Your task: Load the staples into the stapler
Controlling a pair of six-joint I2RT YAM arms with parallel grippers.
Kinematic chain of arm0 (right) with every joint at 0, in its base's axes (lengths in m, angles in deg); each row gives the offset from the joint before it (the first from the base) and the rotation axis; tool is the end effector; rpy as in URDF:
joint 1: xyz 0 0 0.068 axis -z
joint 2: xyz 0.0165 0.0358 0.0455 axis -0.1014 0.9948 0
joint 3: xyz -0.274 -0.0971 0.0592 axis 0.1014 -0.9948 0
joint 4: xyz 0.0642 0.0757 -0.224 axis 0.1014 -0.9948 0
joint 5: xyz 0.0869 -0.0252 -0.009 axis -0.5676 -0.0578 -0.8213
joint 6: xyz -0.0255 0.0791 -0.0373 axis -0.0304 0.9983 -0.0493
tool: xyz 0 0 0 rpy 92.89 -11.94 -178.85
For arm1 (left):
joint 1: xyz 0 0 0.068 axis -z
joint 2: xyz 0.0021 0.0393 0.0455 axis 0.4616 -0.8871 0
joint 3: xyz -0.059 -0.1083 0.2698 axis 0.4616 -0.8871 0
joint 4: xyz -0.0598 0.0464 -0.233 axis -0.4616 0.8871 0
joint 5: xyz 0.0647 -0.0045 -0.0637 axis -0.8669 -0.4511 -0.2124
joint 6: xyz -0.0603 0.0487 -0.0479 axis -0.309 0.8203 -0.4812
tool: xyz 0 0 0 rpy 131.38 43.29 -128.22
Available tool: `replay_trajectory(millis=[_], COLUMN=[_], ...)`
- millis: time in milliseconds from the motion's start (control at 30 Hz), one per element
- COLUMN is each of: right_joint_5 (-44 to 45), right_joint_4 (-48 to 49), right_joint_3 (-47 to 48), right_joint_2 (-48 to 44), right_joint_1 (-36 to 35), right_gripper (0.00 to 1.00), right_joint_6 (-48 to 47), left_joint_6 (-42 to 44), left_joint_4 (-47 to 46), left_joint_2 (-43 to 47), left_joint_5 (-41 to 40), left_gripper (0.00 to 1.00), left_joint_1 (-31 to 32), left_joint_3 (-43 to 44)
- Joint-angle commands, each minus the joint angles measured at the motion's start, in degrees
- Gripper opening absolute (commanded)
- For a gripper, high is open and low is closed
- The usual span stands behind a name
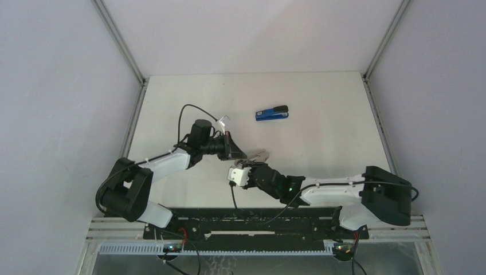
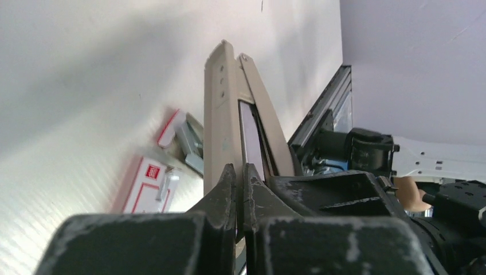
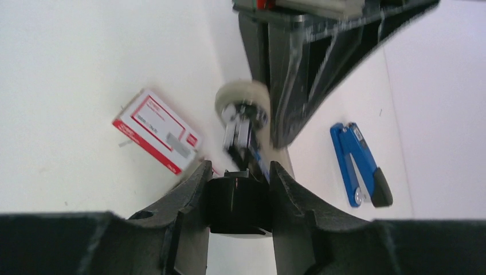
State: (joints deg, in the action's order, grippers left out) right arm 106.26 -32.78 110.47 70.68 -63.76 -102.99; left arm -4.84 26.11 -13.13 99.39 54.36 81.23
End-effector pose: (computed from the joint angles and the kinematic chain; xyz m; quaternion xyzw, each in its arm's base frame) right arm 0.1370 0.2836 0.2033 -0.6112 0.5862 -0.0029 0.5317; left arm 0.2423 -0.1803 0.2029 0.0379 0.8520 -0.4879 0.1858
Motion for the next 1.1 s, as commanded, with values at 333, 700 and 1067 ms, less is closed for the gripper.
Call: replay_trajectory(millis=[333, 700, 1067], right_joint_5=[-10.3, -13.4, -29.1], right_joint_4=[-17.1, -19.5, -22.0], right_joint_3=[1.9, 1.9, 2.0], right_joint_2=[-18.0, -23.0, -29.8], right_joint_1=[10.2, 16.4, 25.4], right_gripper=[0.0, 0.0, 0.0], right_joint_6=[14.0, 21.2, 25.7], left_joint_6=[10.1, 16.8, 19.3], left_joint_4=[0.8, 2.3, 0.2], left_joint_2=[-11.5, -6.4, 14.8], left_joint_5=[0.3, -7.7, -19.9], left_gripper=[0.0, 0.38, 0.59], left_joint_1=[-6.1, -6.0, 6.8], left_joint_3=[14.0, 13.8, 5.3])
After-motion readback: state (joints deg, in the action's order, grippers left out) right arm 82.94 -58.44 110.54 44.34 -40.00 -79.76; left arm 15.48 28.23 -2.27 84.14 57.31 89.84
